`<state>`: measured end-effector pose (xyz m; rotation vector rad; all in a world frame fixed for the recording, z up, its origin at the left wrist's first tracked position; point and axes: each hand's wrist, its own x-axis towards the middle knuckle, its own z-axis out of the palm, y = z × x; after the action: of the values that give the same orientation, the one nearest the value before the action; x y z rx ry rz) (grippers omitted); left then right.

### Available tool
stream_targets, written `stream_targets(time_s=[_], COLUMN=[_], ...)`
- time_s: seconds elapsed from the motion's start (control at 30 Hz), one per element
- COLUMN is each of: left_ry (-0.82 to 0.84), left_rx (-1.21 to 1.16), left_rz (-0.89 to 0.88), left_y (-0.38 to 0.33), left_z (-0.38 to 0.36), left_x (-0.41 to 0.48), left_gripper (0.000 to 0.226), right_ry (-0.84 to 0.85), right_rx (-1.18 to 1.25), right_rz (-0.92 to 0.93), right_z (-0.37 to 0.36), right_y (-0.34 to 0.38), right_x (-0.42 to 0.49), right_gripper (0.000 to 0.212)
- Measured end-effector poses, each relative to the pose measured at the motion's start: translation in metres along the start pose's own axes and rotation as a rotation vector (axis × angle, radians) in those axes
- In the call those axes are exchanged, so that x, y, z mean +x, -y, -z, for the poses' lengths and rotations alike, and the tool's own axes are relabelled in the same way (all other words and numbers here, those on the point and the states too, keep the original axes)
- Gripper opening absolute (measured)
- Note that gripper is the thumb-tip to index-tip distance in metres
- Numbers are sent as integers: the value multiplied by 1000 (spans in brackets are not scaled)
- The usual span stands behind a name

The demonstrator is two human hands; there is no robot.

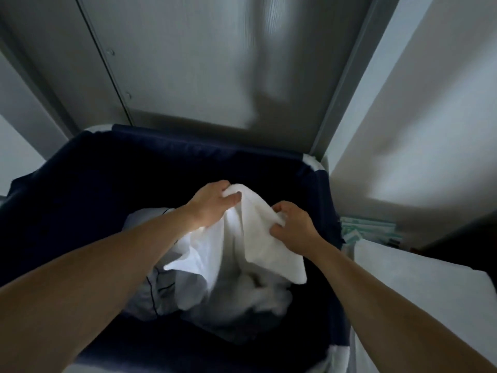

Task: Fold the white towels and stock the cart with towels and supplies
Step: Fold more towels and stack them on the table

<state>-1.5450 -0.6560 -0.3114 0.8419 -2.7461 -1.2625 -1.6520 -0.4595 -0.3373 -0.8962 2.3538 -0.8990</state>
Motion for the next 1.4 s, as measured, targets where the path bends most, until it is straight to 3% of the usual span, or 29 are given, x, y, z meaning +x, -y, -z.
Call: stream_targets(time_s=[0.13, 0.23, 0.3, 0.37, 0.43, 0.5, 0.6, 0.7, 0.8, 0.9, 1.03, 1.13, 1.23, 1.4], left_ry=[-171, -274, -296, -297, -260, -223, -119, -27, 177, 322, 171, 44, 3, 1], left_rx=[-308, -536, -623, -681, -749, -744, -796, -719, -497, -437, -396, -542, -564, -523], left_rz=[20, 28, 20, 3, -9, -21, -198, -264, -276, -308, -340, -330, -400, -532], left_y=[-56, -104, -137, -164, -189, -201, -197, -170, -135, -136, -170, -190, -229, -318], left_z=[4, 18, 23, 24, 24, 29, 49, 61, 55, 36, 6, -3, -8, -25], left_x=[-26, -41, -53, -65, -81, -92, -105, -115, -121, -133, -143, -135, -133, -136], left_gripper=[28, 25, 22, 16, 12, 16, 37, 74, 84, 98, 68, 46, 49, 51], right_ry=[-139, 35, 79, -48, -263, -345, -329, -314, -248, -177, -219, -292, -402, -585], right_rx=[226, 400, 406, 412, 411, 347, 560, 869, 1005, 1058, 1088, 1134, 1226, 1220], right_rz=[30, 127, 252, 277, 217, 150, 109, 96, 159, 170, 103, 130, 200, 326], right_z=[12, 23, 27, 32, 45, 62, 92, 121, 149, 168, 183, 205, 241, 319], right_y=[18, 36, 53, 67, 82, 92, 106, 115, 121, 131, 140, 139, 124, 105], right_x=[-27, -47, -61, -67, -69, -70, -81, -90, -102, -114, -121, -137, -161, -208], right_gripper=[39, 89, 108, 96, 59, 34, 36, 20, 26, 20, 19, 26, 53, 79])
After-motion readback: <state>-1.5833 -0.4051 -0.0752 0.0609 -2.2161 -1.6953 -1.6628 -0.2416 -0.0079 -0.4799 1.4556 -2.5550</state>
